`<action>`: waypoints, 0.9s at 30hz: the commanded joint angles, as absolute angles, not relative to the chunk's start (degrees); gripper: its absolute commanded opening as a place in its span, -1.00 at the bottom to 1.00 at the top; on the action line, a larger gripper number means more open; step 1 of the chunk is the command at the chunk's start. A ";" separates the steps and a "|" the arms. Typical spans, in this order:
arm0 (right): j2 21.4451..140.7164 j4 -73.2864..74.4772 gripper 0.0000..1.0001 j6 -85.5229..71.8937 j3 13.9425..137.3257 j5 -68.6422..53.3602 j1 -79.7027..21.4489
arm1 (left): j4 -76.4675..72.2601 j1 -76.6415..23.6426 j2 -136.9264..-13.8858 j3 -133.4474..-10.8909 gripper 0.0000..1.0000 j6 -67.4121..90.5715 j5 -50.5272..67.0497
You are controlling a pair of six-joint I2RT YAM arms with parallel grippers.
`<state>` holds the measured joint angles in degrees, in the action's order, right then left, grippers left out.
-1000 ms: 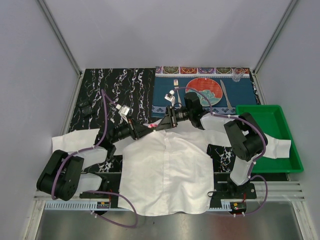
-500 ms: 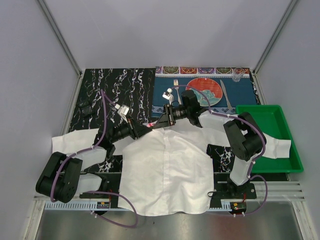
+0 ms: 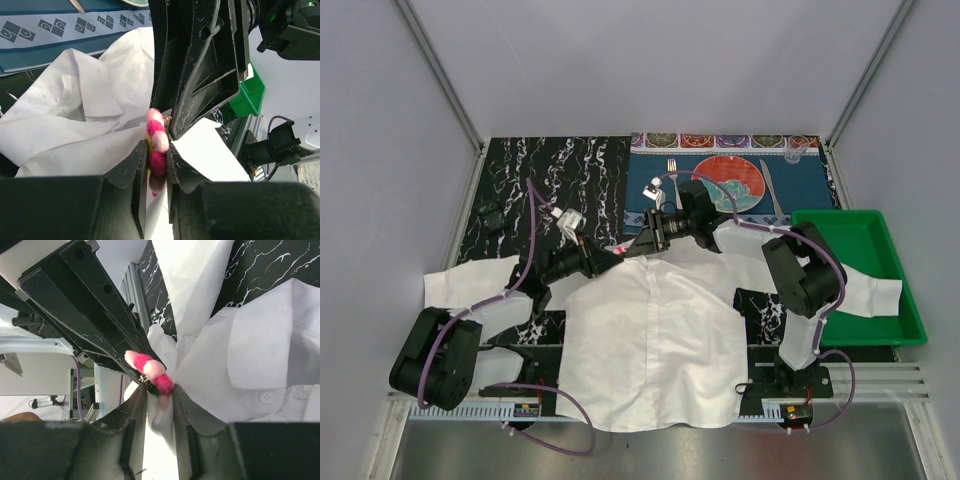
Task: Pin the brooch onto the clothing
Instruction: Pin the brooch to the clothes.
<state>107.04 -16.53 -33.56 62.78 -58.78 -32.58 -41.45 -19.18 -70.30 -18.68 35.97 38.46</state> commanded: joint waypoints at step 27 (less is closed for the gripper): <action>105.38 -24.08 -1.00 -36.12 63.46 -65.57 -33.31 | -64.42 -14.77 -72.77 -15.56 -0.17 47.29 49.92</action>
<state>108.14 -20.91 -35.48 63.59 -63.68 -33.01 -56.01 -14.98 -72.53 -15.49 45.95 46.70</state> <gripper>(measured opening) 0.015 0.417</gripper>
